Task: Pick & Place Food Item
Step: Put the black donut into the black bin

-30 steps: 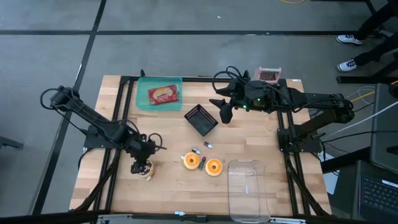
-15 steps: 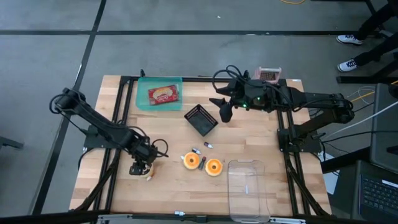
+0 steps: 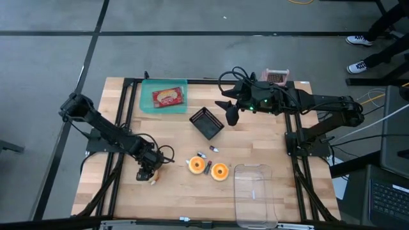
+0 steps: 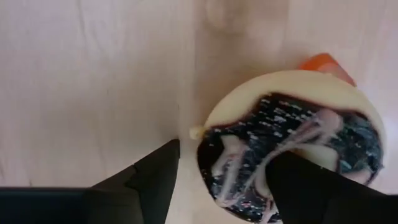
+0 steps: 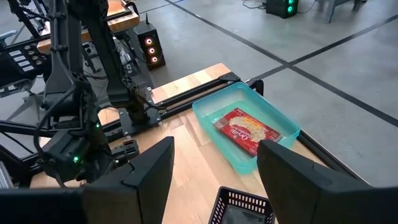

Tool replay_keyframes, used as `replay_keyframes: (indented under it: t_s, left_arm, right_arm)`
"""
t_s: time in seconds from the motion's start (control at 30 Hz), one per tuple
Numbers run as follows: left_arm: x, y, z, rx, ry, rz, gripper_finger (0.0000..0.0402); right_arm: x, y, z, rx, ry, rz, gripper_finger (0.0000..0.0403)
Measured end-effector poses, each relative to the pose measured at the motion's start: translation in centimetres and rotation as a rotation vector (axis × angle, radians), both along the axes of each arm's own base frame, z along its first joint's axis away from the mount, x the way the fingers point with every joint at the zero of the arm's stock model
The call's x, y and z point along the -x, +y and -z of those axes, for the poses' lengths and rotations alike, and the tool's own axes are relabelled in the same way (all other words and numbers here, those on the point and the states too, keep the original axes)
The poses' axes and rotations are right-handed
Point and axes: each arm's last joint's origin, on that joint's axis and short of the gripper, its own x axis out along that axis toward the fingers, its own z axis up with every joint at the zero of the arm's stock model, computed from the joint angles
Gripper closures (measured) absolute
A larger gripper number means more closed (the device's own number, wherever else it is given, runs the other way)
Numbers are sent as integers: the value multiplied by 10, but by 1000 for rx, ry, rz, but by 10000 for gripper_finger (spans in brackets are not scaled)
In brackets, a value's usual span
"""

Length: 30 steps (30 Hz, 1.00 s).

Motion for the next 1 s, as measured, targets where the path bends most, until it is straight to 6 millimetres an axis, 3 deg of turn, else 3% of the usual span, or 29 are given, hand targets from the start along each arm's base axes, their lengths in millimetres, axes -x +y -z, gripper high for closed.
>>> replay_keyframes:
  t_s: [0.1,0.27,0.43,0.57,0.73,0.9,1.0]
  left_arm:
    - [0,1,4,-16,22,-22,212]
    - [-3,7,-2,29,12,-136,303]
    - [-11,16,-35,152,-109,-216,385]
    - [-17,33,-68,205,-258,-319,385]
    - [-27,63,-101,151,-513,-473,381]
    - [-42,104,-119,48,-704,-566,388]
    - [-55,127,-123,-30,-727,-574,387]
  right_arm:
    - [0,0,0,-1,0,-3,175]
    - [0,0,0,-1,0,-2,175]
    - [-1,-2,-3,0,-34,3,175]
    - [-3,-4,-8,17,-83,1,175]
    - [-4,-7,-11,17,-119,-2,175]
    - [-5,-7,-18,45,-183,-9,175]
    - [-6,-7,-30,85,-287,-30,175]
